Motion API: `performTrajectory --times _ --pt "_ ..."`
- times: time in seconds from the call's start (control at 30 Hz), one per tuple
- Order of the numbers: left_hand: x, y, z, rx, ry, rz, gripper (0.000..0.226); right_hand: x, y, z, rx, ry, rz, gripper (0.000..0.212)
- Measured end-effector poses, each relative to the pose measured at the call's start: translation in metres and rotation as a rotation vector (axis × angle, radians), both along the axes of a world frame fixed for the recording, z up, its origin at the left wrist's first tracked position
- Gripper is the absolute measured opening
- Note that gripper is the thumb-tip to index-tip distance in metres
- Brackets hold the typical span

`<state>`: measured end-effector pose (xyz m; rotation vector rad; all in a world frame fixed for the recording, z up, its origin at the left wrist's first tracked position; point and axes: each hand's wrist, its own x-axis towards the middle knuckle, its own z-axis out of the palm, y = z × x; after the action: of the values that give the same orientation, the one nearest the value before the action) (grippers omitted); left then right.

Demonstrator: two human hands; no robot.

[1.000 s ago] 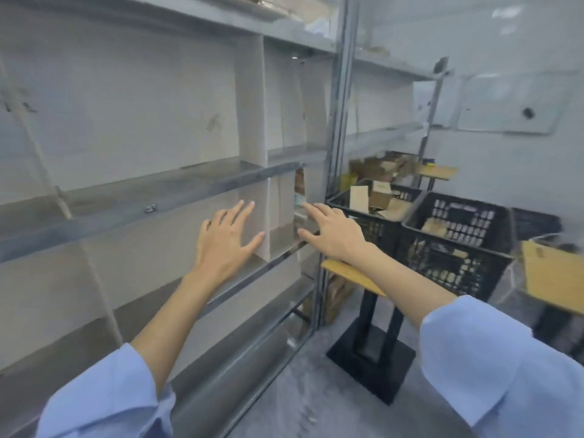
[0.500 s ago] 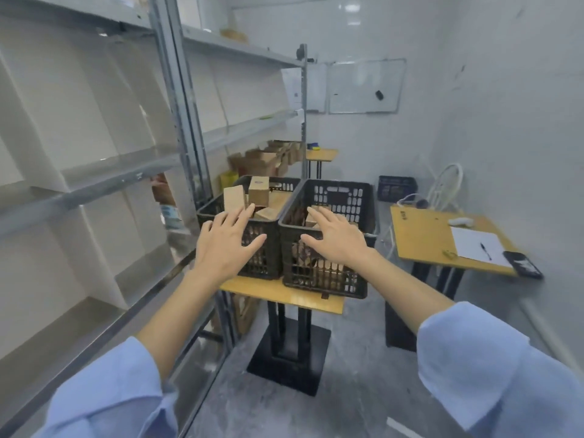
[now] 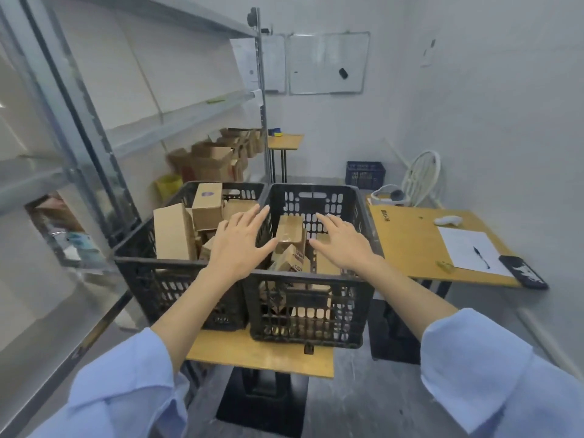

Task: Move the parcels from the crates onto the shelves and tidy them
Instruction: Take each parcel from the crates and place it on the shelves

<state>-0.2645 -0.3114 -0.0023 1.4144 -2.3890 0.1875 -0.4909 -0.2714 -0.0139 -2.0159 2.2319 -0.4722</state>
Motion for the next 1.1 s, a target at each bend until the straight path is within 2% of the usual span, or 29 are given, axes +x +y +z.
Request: performTrajectory --times 0.13,0.4,0.57,0.77,0.9,1.1 --pt "-0.015 -0.061 -0.02 0.075 -0.001 -0.032 0.071 -0.013 -0.054 -0.025 0.046 -0.028 -0.005 0.07" --pt "-0.029 -0.126 -0.067 0.212 0.005 -0.045 0.072 -0.02 -0.124 -0.083 0.174 -0.101 0.091 0.071" --pt "-0.037 -0.141 -0.094 0.263 0.019 -0.045 0.073 -0.01 -0.158 -0.114 0.277 -0.179 0.187 0.076" --pt "-0.038 -0.155 -0.11 0.305 0.022 -0.002 0.074 -0.002 -0.178 -0.146 0.375 -0.152 0.292 0.083" --pt "-0.042 -0.155 -0.116 0.251 0.011 -0.022 0.075 -0.003 -0.185 -0.161 0.393 -0.142 0.311 0.088" --pt "-0.057 -0.16 -0.128 0.255 -0.062 -0.1 0.082 -0.011 -0.188 -0.169 0.431 -0.196 0.284 0.083"
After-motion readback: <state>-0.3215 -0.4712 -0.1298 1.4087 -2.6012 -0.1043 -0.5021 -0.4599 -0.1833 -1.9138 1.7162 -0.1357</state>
